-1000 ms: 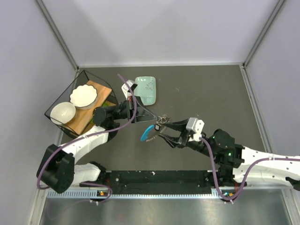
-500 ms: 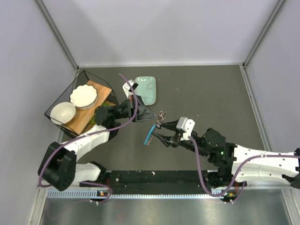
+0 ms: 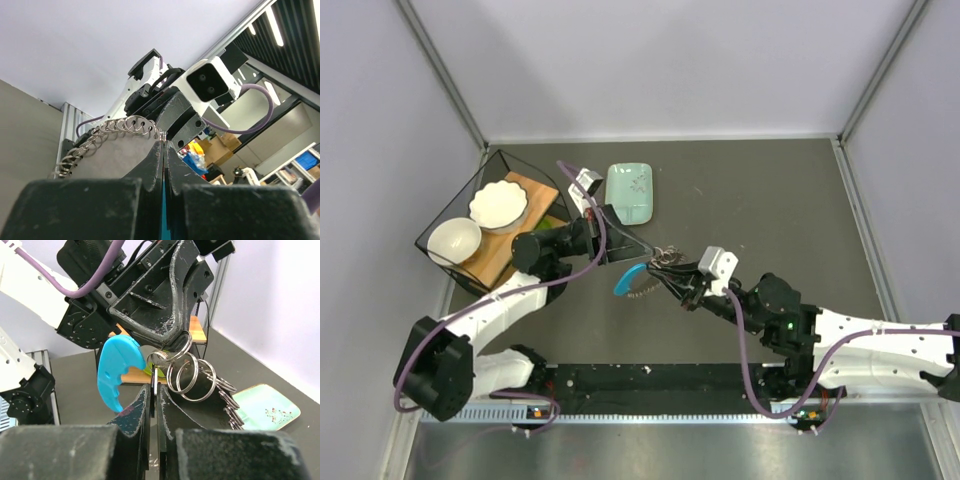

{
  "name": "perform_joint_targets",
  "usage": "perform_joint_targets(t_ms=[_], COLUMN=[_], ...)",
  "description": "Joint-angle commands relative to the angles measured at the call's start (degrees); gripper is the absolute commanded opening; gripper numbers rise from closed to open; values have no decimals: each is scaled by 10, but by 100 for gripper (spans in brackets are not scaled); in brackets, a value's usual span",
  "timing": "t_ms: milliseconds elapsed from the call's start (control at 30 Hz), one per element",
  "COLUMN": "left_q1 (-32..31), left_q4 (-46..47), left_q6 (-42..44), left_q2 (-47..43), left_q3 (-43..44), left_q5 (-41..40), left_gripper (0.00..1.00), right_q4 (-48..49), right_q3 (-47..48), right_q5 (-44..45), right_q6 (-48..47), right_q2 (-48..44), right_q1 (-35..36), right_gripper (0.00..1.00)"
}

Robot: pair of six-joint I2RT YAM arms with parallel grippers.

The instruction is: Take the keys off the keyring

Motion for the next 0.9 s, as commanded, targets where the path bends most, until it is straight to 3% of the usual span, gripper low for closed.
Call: perform_joint_targets(t_ms=[0, 100, 367, 567, 867], left_q1=[3, 3, 3, 3, 3], left_q4=[113, 90, -99, -159, -347], left_q6=[48, 72, 219, 267, 405], left_q2=[-31, -42, -101, -132, -186], left_q3=[0, 0, -7, -10, -3], left_q5=[-23, -25, -51, -73, -120], left_gripper=[0, 0, 0, 0, 0], right_q4=[36, 41, 39, 15, 19], right_q3=[19, 17, 19, 38, 42], right_q5=[3, -3, -58, -53, -67], right_q6=[-1, -1, -8, -12, -18], right_q2=[-3, -3, 7, 22, 21], right_q1=[8, 8, 8, 8, 9], right_gripper=[0, 0, 0, 0, 0])
